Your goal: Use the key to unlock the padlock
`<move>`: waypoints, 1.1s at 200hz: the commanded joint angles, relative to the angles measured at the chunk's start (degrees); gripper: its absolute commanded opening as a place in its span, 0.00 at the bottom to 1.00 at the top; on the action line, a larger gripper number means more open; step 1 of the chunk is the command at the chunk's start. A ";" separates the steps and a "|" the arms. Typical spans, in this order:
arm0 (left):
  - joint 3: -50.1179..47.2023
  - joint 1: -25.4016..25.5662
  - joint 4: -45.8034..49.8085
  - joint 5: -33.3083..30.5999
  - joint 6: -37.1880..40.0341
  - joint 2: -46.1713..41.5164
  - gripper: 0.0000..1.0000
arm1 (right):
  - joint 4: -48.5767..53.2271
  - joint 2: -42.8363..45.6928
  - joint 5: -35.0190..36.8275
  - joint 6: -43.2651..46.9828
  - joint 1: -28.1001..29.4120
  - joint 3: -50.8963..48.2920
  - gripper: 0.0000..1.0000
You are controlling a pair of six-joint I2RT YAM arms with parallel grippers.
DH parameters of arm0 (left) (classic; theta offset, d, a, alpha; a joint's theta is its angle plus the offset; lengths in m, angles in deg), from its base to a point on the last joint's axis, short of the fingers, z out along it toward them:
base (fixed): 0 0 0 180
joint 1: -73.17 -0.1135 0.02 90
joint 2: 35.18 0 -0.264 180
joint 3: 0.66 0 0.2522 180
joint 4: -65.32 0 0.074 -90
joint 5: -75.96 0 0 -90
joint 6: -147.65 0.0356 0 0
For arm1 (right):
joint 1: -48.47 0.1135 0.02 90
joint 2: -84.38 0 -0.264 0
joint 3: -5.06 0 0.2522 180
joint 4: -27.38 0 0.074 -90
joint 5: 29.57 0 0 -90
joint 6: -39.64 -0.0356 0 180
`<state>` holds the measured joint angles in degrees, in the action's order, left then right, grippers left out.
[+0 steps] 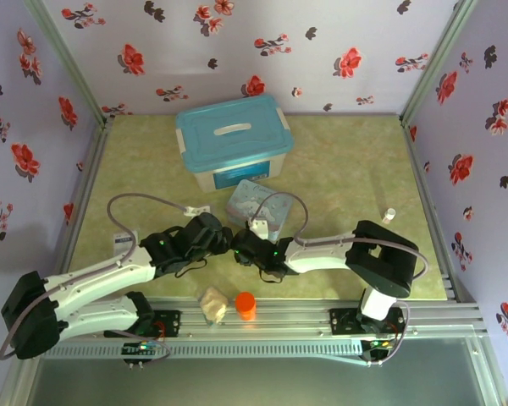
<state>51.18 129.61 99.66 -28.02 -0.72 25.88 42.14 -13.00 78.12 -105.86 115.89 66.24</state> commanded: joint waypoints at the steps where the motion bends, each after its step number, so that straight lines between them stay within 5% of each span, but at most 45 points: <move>1: 0.35 -0.15 1.31 -1.82 1.15 0.04 0.44 | -0.09 0.34 0.00 -1.98 0.10 -1.26 0.30; 73: 0.16 -0.14 0.14 -2.09 2.05 1.51 0.44 | -6.26 4.61 0.29 -2.87 0.01 -7.73 0.05; 157: 7.80 -1.07 -4.06 -3.95 12.95 9.93 0.50 | -35.13 13.62 -10.41 -8.78 -7.33 -30.49 0.00; 220: 13.90 -4.28 -14.71 -1.39 24.78 22.72 0.61 | -26.21 27.59 -7.79 -8.04 -8.86 -36.59 0.00</move>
<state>60.52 126.49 90.43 -30.36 16.72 44.28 12.54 10.23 68.76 -113.40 107.89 31.44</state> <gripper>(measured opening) 0.600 0.107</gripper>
